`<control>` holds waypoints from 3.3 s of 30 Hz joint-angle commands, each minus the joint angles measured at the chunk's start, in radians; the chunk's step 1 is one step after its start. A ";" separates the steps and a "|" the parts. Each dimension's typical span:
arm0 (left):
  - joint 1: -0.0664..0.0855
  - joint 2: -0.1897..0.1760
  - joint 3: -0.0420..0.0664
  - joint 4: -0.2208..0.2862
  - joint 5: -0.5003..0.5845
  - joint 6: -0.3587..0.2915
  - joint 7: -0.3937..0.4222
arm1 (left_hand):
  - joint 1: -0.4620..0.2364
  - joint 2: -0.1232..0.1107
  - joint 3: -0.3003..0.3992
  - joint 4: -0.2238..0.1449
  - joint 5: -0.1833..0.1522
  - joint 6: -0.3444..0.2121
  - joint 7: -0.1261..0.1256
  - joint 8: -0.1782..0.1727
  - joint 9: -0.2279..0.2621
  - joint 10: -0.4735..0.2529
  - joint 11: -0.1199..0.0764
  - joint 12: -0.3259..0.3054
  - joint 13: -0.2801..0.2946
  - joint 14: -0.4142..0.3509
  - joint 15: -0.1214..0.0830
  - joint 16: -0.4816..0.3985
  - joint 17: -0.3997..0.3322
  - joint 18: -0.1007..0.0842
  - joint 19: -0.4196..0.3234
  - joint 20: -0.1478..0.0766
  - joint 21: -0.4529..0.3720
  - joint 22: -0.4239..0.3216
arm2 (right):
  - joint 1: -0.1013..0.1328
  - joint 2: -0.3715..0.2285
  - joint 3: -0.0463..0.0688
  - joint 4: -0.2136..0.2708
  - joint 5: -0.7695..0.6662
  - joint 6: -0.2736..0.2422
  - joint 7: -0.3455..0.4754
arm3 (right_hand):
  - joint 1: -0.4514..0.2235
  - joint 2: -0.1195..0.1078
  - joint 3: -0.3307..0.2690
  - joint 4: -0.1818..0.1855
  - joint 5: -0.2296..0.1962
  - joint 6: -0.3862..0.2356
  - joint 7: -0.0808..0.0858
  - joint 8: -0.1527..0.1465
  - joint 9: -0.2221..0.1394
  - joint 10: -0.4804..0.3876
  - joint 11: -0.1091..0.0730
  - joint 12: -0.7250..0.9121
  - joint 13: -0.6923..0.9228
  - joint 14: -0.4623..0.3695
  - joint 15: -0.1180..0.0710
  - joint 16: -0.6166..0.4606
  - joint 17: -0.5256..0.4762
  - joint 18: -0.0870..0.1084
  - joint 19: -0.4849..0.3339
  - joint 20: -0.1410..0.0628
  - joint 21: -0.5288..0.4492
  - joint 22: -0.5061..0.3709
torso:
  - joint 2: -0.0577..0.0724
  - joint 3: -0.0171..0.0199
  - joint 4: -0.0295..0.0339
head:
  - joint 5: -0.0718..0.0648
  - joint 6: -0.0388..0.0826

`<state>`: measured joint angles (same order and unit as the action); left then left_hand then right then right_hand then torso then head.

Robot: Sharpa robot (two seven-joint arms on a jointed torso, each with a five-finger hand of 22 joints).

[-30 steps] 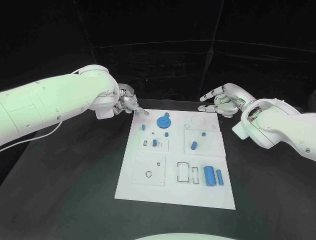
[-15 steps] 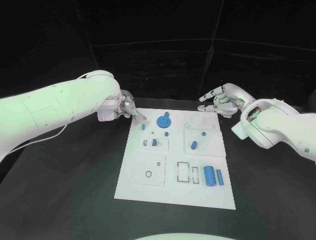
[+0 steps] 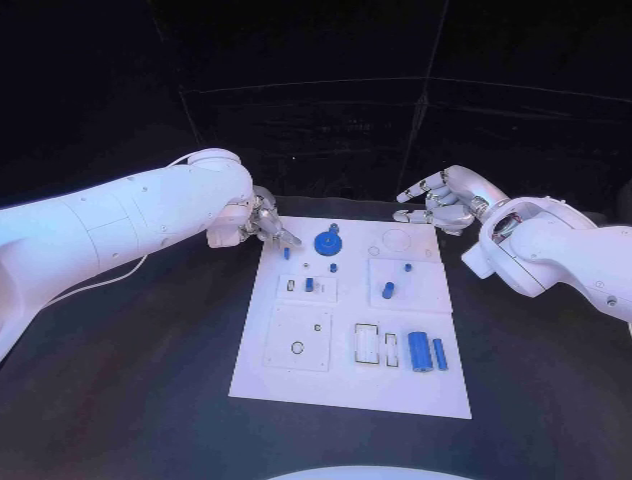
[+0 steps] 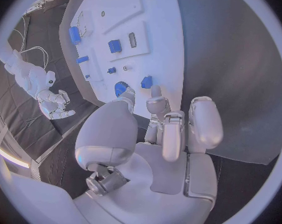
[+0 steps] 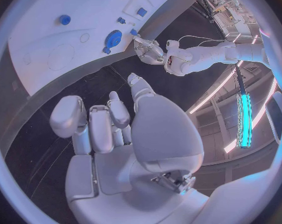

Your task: Assemble the parts on the task board

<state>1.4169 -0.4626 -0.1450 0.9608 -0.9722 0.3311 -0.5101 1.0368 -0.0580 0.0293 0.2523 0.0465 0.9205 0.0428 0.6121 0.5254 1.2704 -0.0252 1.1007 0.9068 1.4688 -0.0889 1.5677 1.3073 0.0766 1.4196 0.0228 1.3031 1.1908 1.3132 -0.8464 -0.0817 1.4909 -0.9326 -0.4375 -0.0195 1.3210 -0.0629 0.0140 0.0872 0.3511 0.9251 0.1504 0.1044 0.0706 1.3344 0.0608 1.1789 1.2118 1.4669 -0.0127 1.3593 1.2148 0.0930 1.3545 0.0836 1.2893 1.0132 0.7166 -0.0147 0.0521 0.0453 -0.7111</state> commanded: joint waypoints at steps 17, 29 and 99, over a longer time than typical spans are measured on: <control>-0.011 0.032 0.001 -0.047 -0.007 0.022 0.003 | 0.056 0.031 -0.017 -0.016 0.001 0.013 0.001 -0.001 -0.009 0.007 -0.002 0.005 -0.003 0.102 0.001 0.003 0.263 0.004 0.007 -0.001 0.005 0.003 | 0.002 0.004 0.001 0.001 0.002 -0.007 0.012 | -0.005 0.000 -0.001 0.007 0.008 -0.005 -0.001 0.005 0.000 0.000 -0.002 -0.006 -0.001 0.035 -0.009 -0.006 -0.001 0.011 -0.002 -0.001 -0.007 -0.002 | 0.000 0.0000 0.0005 | -0.003 -0.003; -0.012 0.037 0.001 -0.050 -0.007 0.026 0.004 | 0.093 0.046 -0.020 -0.034 0.001 0.016 0.002 -0.001 -0.014 0.007 -0.002 0.006 -0.004 0.102 0.001 0.003 0.263 0.004 0.008 -0.002 0.006 0.005 | 0.002 0.006 0.001 0.000 0.002 -0.007 0.012 | -0.005 0.000 -0.001 0.007 0.009 -0.005 -0.001 0.005 0.000 0.001 -0.002 -0.005 -0.001 0.035 -0.009 -0.007 -0.001 0.010 -0.002 -0.001 -0.007 -0.002 | 0.000 0.0005 0.0014 | -0.004 -0.008; -0.014 -0.197 0.000 0.312 0.074 -0.226 0.042 | 0.205 0.074 0.403 -0.227 0.001 0.003 -0.005 0.018 -0.031 0.020 -0.009 -0.009 -0.025 0.102 0.000 0.003 0.263 0.003 0.009 -0.003 0.003 0.017 | 0.002 0.006 0.001 -0.014 0.002 0.013 0.004 | -0.001 0.001 0.001 0.006 0.012 -0.005 -0.001 0.005 0.000 0.001 -0.003 -0.005 -0.001 0.035 -0.009 -0.007 -0.001 0.011 -0.002 -0.001 -0.008 -0.003 | -0.002 -0.0005 0.0048 | 0.003 -0.019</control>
<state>1.4046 -0.6536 -0.1446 1.2576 -0.8853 0.1694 -0.4761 1.2496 0.0157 0.3292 0.1193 0.0433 0.9203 0.0390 0.6240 0.4943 1.2821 -0.0320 1.0939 0.8821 1.4687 -0.0890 1.5677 1.3074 0.0766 1.4229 0.0194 1.3068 1.2062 1.3132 -0.8398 -0.0816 1.4770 -0.9326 -0.4321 -0.0178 1.3211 -0.0629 0.0143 0.0868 0.3590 0.9252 0.1505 0.1043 0.0706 1.3344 0.0608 1.1792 1.2114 1.4669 -0.0127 1.3558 1.2151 0.0931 1.3545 0.0836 1.2855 1.0117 0.7145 -0.0149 0.0560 0.0459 -0.7284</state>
